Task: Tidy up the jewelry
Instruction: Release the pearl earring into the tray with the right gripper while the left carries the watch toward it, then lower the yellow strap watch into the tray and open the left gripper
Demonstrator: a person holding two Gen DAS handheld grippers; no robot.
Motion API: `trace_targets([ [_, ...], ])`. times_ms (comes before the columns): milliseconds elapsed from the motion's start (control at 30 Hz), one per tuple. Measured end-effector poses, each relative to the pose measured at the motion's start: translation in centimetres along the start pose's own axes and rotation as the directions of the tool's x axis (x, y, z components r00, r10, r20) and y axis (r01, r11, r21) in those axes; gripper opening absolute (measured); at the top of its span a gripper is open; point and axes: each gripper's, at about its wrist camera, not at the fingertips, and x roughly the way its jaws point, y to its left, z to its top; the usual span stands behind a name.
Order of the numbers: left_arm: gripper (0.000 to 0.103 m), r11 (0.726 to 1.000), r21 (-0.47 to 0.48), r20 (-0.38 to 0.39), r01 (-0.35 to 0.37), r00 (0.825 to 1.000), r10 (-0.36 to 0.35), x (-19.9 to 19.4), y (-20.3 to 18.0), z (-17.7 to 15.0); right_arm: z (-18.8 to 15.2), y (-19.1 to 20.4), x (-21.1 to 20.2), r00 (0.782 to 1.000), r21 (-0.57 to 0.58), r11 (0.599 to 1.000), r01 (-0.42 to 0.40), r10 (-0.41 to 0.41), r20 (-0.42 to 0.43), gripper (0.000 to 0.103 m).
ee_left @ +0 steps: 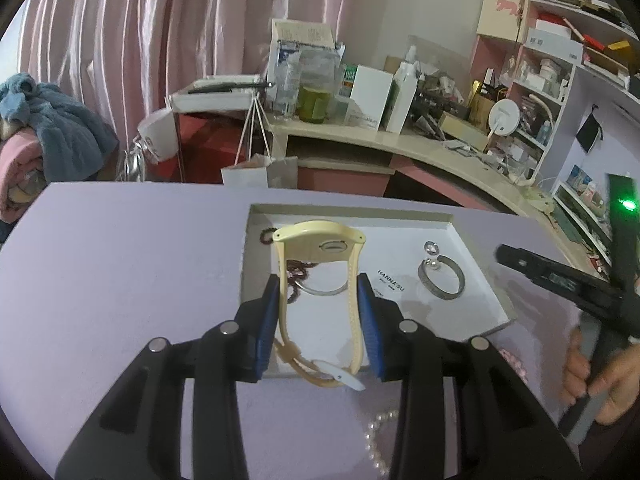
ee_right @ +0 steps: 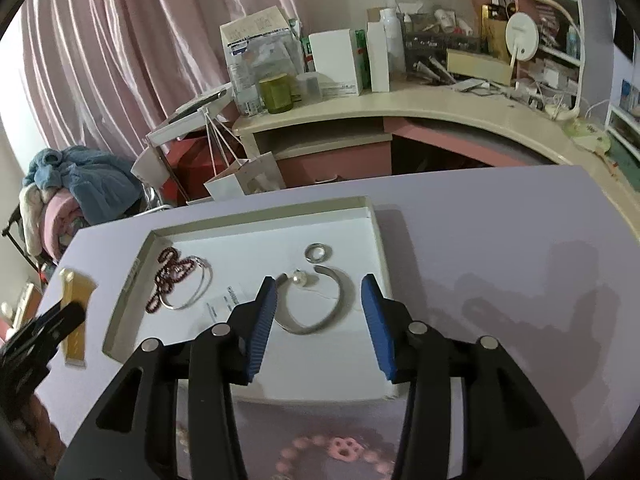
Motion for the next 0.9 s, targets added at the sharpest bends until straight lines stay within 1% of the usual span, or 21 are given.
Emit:
trace_targets([
  [200,0.038,1.0,-0.015,-0.078,-0.009,0.997,0.007,4.7,-0.1,0.1,-0.5,-0.4,-0.5,1.0,-0.028,1.0,0.003,-0.003,0.012,0.046],
  [333,0.038,1.0,-0.019,-0.101,-0.02,0.995,0.018,6.8,-0.1,0.2,-0.8,-0.6,-0.6,1.0,-0.046,0.999,0.007,-0.006,0.018,0.047],
  [600,0.039,0.999,-0.028,-0.124,-0.035,0.992,0.031,9.1,-0.2,0.5,-1.0,-0.9,-0.6,1.0,-0.051,0.999,0.008,-0.007,0.018,0.047],
  [767,0.039,0.999,-0.036,-0.125,-0.036,0.992,0.031,9.2,0.0,0.5,-1.0,-1.3,-0.5,1.0,-0.049,0.999,0.005,-0.004,0.012,0.047],
  [800,0.04,0.999,-0.035,-0.125,-0.04,0.991,0.035,9.2,0.0,0.5,-1.0,-1.3,-0.5,1.0,-0.049,0.999,0.003,-0.002,0.011,0.047],
  [867,0.045,0.998,-0.036,-0.125,-0.049,0.991,0.045,9.1,0.0,0.6,-1.0,-1.3,-0.5,1.0,-0.049,0.999,0.0,0.001,0.01,0.047],
  [900,0.053,0.998,-0.039,-0.12,-0.056,0.991,0.051,9.0,0.1,0.6,-1.2,-1.3,-0.5,1.0,-0.051,0.999,-0.002,0.002,0.01,0.047],
])
